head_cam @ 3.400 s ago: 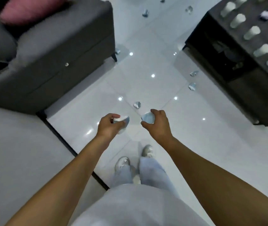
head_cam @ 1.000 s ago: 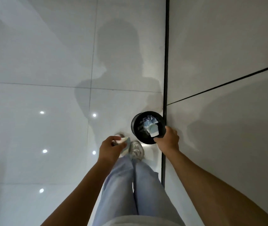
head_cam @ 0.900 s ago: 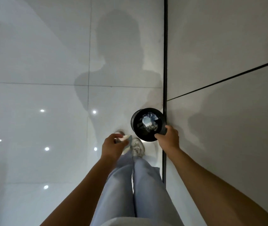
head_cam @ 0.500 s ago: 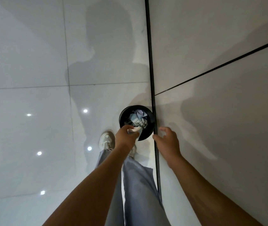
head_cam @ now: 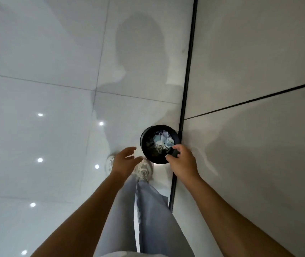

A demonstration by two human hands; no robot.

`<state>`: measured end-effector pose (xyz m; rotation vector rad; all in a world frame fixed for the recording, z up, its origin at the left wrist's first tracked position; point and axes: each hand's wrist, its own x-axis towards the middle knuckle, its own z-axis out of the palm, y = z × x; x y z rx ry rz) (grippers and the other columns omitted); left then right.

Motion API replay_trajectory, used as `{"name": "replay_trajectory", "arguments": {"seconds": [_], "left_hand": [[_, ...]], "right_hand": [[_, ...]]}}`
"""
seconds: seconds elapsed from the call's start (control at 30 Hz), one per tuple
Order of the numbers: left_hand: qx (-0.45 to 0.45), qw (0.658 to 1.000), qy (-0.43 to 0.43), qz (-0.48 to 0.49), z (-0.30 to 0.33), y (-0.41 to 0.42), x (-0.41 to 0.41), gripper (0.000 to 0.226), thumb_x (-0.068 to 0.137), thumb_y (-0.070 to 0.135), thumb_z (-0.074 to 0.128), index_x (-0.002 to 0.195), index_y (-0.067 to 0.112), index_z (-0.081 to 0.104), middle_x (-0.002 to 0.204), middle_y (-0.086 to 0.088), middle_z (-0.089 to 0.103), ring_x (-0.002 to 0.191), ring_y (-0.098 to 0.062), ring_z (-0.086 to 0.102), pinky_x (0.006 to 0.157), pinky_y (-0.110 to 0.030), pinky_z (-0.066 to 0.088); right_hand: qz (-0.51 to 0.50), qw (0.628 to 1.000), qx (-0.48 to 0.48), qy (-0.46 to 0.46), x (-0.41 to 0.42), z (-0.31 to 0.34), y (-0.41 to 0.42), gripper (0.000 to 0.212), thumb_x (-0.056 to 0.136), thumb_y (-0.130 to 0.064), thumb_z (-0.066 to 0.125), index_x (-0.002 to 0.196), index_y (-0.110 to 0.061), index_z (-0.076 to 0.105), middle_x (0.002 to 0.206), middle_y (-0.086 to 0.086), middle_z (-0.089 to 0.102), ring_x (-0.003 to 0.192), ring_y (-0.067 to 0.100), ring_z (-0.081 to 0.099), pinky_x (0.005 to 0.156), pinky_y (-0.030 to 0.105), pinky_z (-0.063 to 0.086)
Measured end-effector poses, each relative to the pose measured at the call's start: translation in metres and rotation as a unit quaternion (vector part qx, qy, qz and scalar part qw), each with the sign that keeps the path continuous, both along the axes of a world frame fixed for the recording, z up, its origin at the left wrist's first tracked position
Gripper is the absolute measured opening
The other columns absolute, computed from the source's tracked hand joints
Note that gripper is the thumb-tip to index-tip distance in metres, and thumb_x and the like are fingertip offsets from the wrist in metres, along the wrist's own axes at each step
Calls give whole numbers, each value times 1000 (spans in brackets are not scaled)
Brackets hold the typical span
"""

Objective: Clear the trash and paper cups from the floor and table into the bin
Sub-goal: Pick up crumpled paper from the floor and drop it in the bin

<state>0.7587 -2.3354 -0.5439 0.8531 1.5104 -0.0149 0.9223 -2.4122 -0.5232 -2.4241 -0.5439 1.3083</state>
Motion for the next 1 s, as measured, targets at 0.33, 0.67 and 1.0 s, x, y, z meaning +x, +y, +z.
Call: {"name": "replay_trajectory", "arguments": {"seconds": [0.33, 0.67, 1.0], "left_hand": [[48, 972, -6, 230, 77, -27, -137, 47, 82, 19, 72, 126, 22, 56, 119, 6, 56, 107, -12, 56, 82, -25, 40], [89, 889, 7, 448, 144, -162, -349, 35, 89, 22, 64, 123, 19, 58, 119, 1, 60, 105, -14, 58, 87, -25, 44], [92, 756, 64, 645, 191, -410, -553, 30, 89, 20, 63, 118, 19, 60, 114, 2, 60, 101, -13, 57, 85, -23, 42]], "right_hand": [[312, 947, 63, 39, -131, 51, 62, 48, 85, -21, 65, 130, -22, 48, 133, 3, 45, 108, 12, 48, 84, 22, 37], [537, 835, 91, 76, -370, 107, 20, 49, 86, -26, 66, 131, -26, 46, 131, 0, 49, 109, 13, 50, 86, 23, 41], [732, 663, 74, 138, -647, 151, -174, 49, 86, -23, 67, 131, -24, 47, 126, 2, 51, 104, 13, 51, 87, 25, 44]]}}
